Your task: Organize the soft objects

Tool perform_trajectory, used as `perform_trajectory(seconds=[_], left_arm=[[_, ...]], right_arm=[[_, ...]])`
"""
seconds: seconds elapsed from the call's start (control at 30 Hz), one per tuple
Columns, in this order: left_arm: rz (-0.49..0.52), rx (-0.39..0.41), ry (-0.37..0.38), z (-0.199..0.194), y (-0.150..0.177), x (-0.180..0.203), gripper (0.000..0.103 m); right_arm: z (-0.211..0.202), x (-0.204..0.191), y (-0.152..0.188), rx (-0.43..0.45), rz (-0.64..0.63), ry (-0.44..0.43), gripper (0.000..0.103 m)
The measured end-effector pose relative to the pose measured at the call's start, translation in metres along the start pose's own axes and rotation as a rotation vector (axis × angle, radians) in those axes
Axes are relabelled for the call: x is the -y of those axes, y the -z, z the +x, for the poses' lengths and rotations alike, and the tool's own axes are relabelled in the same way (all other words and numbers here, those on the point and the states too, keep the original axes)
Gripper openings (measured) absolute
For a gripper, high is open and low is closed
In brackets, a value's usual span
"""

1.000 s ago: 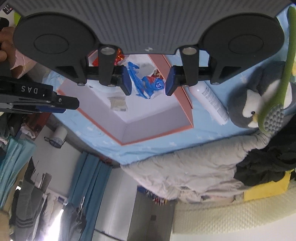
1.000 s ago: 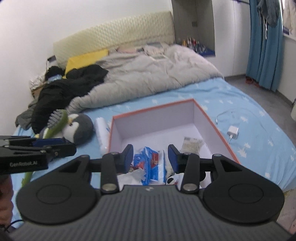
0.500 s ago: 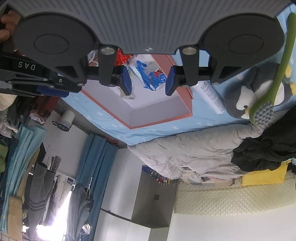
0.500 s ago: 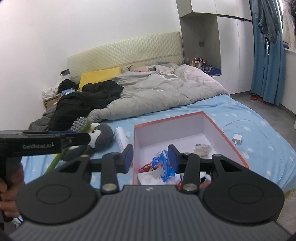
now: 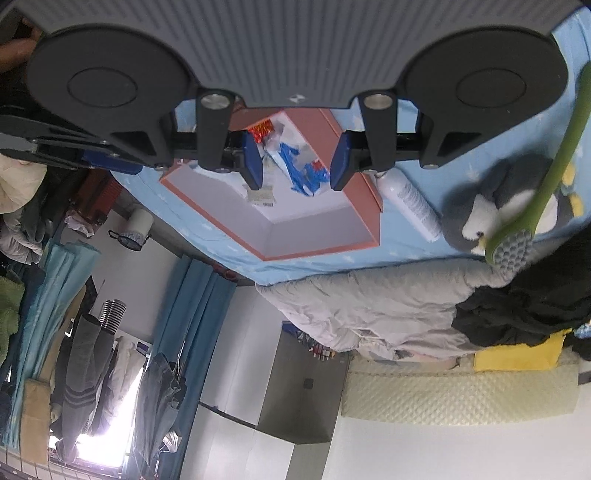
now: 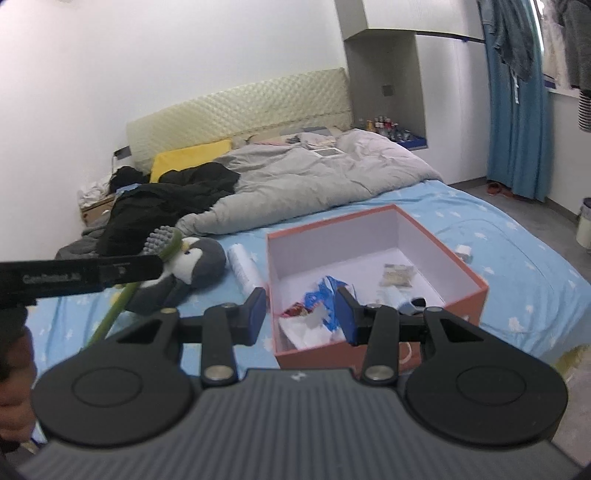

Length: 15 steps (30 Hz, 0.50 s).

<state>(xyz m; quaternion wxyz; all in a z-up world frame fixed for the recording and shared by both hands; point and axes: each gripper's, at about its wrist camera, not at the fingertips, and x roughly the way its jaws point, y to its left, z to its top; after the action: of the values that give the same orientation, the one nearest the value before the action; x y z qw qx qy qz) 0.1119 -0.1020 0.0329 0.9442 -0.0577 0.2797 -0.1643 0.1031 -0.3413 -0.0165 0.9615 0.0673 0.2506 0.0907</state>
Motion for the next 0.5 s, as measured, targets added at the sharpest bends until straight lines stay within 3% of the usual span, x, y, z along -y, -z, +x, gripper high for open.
perform_trajectory(seconds=[0.4,0.5], left_arm=[[-0.003,-0.031,-0.022,-0.003,0.029,0.001,0.046],[-0.003,-0.042,-0.021,-0.001,0.032,0.001,0.046]], right_arm=[[-0.016,0.0,0.028,-0.022,0.028,0.055,0.045],[-0.016,0.002,0.029,-0.021,0.024,0.068,0.051]])
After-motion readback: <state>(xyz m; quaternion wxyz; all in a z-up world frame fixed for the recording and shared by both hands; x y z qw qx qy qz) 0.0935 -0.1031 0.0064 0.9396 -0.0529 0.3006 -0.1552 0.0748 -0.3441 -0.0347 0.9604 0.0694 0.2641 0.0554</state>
